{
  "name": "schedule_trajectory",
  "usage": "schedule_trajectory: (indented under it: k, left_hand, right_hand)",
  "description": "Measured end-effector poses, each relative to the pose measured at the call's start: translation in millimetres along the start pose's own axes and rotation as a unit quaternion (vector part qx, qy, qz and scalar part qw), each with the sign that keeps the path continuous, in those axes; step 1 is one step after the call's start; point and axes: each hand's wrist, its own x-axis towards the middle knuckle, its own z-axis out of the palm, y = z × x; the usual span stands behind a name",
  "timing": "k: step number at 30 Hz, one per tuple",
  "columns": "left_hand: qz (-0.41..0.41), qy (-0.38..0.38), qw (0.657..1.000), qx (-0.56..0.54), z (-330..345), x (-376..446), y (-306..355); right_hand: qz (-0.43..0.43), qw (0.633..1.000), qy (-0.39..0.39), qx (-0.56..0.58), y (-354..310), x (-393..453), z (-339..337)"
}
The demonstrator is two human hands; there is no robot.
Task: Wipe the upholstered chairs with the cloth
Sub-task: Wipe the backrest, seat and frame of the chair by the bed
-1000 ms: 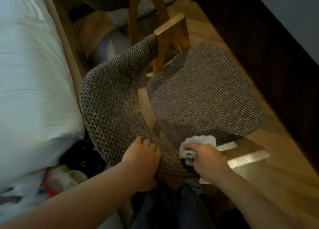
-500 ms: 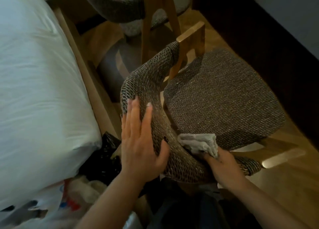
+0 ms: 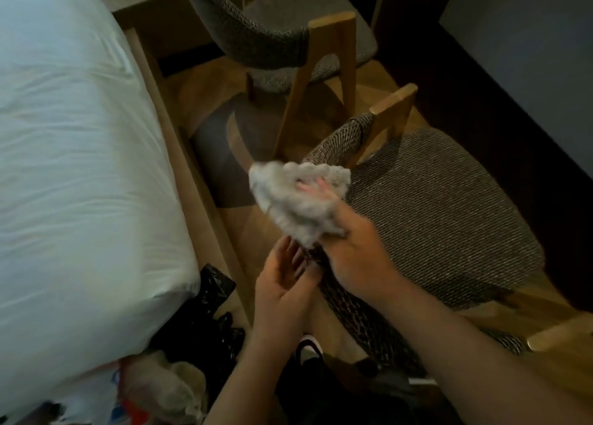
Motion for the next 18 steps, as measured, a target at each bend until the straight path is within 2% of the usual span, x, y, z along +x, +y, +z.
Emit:
schedule_trajectory:
  k: [2, 8, 11, 14, 18]
  left_hand:
    - [-0.010, 0.005, 1.000, 0.029, -13, 11, 11]
    - [-0.083, 0.030, 0.994, 0.071, -13, 62, 46]
    - [-0.118, 0.039, 0.990, 0.073, 3, 90, 58]
    - [-0.106, 0.015, 0.975, 0.196, 21, 127, 62]
    - [-0.108, -0.038, 0.925, 0.363, 46, 174, 66]
  right_hand:
    - [-0.036, 0.997, -0.019, -0.071, 14, 20, 8]
    - [-0.042, 0.996, -0.047, -0.067, 34, 51, -1]
    - [-0.002, 0.997, -0.033, -0.067, 49, 84, -7]
    - [0.037, 0.993, -0.034, -0.110, 72, 122, -25]
    - [0.055, 0.976, -0.091, -0.189, 94, 157, -50]
